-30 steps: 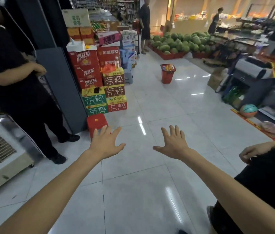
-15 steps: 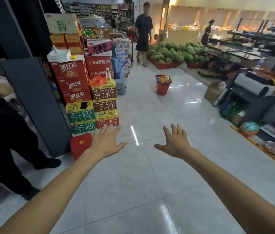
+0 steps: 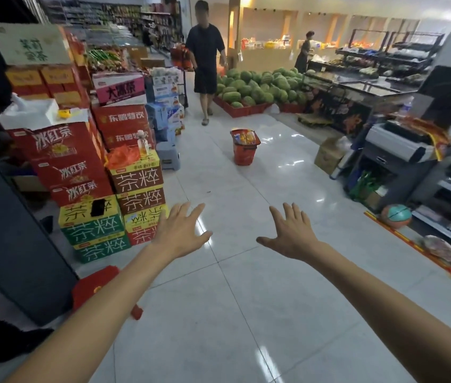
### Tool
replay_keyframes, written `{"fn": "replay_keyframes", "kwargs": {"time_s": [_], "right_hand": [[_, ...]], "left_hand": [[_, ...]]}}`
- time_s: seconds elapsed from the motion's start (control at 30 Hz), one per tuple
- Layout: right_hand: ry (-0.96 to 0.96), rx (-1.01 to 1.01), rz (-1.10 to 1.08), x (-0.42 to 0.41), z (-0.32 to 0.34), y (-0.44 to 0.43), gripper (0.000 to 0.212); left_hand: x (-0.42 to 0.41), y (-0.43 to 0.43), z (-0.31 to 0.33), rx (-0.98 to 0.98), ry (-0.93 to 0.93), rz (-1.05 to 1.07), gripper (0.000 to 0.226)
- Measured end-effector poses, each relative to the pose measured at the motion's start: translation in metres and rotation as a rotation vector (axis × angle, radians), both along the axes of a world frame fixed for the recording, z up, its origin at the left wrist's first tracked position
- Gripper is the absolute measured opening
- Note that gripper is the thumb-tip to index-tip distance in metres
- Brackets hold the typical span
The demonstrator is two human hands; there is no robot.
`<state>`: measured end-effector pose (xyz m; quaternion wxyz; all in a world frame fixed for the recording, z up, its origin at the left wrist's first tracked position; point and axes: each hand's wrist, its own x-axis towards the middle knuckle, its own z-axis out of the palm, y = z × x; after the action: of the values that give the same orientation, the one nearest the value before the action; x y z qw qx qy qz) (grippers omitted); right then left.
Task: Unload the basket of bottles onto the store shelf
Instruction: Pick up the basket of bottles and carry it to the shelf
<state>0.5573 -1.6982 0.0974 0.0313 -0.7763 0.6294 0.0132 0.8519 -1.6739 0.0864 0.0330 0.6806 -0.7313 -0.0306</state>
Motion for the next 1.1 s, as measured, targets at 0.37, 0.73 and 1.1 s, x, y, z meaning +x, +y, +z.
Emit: {"fn": "replay_keyframes", "kwargs": {"time_s": [0.37,0.73,1.1], "right_hand": [[-0.048,0.019,-0.040,-0.021,-0.023,-0.266,0.099],[-0.038,0.040,-0.021,-0.015,-0.044,-0.515,0.097],[-0.029,0.060,-0.133,-0.033,-0.026,-0.782,0.097]], "left_hand": [[-0.023,-0.269,-0.011,0.044,-0.070,-0.046,0.086],[-0.014,-0.519,-0.040,0.065,-0.072,-0.047,0.086],[-0.018,-0.817,-0.041,0.091,-0.059,-0.075,0.085]]}}
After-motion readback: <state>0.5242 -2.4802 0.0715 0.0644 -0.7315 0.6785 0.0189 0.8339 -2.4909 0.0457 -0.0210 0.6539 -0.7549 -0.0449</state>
